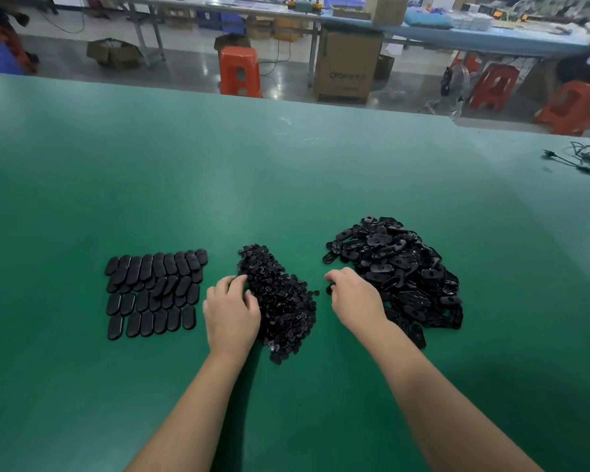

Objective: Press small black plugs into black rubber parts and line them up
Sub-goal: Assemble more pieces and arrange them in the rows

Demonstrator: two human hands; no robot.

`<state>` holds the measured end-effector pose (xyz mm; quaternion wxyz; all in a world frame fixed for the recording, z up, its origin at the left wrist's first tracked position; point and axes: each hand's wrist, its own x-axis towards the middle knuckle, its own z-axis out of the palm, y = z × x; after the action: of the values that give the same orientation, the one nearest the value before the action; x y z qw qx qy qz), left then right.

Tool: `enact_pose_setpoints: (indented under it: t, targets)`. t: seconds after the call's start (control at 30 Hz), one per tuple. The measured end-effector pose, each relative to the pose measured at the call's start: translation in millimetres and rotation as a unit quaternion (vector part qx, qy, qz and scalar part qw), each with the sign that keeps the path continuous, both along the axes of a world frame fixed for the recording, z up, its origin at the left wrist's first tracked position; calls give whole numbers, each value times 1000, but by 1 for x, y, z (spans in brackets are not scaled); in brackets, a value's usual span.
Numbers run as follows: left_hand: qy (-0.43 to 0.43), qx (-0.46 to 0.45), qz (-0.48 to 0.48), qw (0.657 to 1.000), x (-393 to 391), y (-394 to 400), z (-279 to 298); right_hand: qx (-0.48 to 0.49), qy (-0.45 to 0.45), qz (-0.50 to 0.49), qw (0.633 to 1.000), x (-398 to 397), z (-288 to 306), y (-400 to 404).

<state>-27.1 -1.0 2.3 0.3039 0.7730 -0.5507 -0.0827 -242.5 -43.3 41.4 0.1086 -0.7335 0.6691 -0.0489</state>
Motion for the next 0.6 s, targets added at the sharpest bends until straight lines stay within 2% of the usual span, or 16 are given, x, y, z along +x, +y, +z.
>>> enact_pose_setpoints:
  t: [0.17,0.27,0.5,0.6]
  targets:
    - [-14,22,3,1000,-1,-1,0,10,43,25,999,-4,-2,2]
    - [-25,28,5,999,-1,-2,-1,8,34,20,999,-7,-2,1]
    - [39,-12,21,999,2,-1,-3,-14,-73,-41,996,-10,-2,4]
    - [49,-19,20,998,2,0,-1,-41,-170,-74,982,-11,-3,9]
